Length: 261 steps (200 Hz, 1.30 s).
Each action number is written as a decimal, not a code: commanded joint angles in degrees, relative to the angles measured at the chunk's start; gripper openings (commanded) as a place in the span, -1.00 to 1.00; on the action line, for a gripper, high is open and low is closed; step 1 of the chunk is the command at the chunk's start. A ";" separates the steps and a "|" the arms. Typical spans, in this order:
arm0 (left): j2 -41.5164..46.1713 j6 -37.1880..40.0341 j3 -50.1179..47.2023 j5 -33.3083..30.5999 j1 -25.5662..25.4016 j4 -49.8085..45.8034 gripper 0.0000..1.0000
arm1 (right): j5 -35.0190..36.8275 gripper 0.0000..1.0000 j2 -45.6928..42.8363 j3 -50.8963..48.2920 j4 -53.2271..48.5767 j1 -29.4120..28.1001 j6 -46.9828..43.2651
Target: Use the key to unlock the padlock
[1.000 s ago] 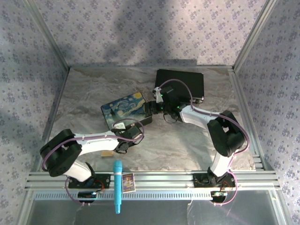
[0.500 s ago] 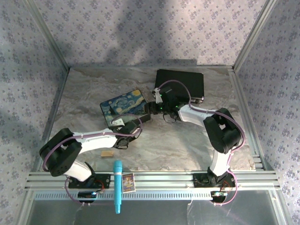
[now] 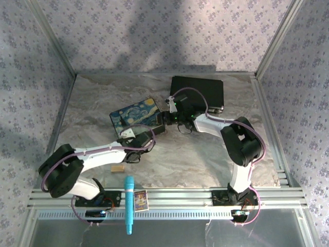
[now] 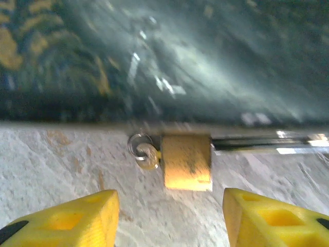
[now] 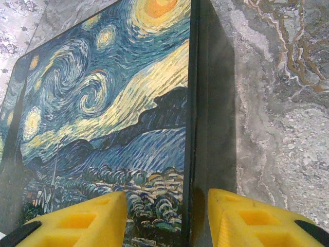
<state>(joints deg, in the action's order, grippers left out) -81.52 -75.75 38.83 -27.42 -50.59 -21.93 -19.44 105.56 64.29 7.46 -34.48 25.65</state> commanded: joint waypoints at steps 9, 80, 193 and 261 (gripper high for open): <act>-1.59 -0.52 0.19 -0.38 1.94 3.29 0.10 | -0.96 -0.08 0.71 1.37 -0.52 0.38 0.19; -7.28 0.99 1.49 1.50 3.08 6.65 0.07 | -1.12 -0.08 1.36 0.06 0.62 0.76 0.98; -8.15 3.08 2.70 2.37 3.17 6.16 -0.54 | -2.71 -0.09 2.57 0.74 1.59 0.81 1.34; -7.98 11.15 6.45 2.29 1.55 8.82 -0.58 | -2.55 -0.10 3.34 -0.08 2.63 -1.02 2.21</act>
<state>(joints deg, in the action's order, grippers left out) -89.23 -69.17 42.41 -26.72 -47.79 -16.43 -21.21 107.22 64.34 10.66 -34.17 26.65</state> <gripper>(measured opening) 0.238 0.449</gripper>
